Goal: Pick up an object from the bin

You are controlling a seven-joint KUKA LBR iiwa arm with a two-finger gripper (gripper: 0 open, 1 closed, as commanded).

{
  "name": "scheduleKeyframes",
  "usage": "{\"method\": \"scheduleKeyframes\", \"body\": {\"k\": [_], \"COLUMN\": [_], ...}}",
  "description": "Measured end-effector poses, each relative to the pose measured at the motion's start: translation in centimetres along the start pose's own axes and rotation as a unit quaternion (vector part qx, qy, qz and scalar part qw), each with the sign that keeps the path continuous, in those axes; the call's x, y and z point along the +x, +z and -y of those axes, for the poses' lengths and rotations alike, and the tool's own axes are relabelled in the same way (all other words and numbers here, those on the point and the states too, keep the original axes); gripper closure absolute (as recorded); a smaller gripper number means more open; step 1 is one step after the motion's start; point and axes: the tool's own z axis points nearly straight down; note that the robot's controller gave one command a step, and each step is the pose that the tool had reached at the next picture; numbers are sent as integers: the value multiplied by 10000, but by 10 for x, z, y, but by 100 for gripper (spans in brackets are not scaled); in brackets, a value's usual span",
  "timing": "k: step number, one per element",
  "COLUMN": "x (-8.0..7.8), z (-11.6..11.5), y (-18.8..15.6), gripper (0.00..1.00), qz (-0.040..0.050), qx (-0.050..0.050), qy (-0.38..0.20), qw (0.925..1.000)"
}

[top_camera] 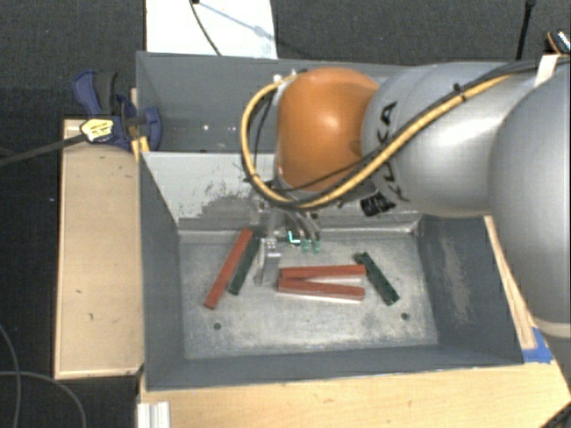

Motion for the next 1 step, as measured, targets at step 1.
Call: {"method": "scheduleKeyframes", "body": {"k": [1], "x": [-24], "z": [-22], "y": [109], "gripper": [0], "qz": [9], "qx": [7], "qy": [-2223], "qw": [9750]}}
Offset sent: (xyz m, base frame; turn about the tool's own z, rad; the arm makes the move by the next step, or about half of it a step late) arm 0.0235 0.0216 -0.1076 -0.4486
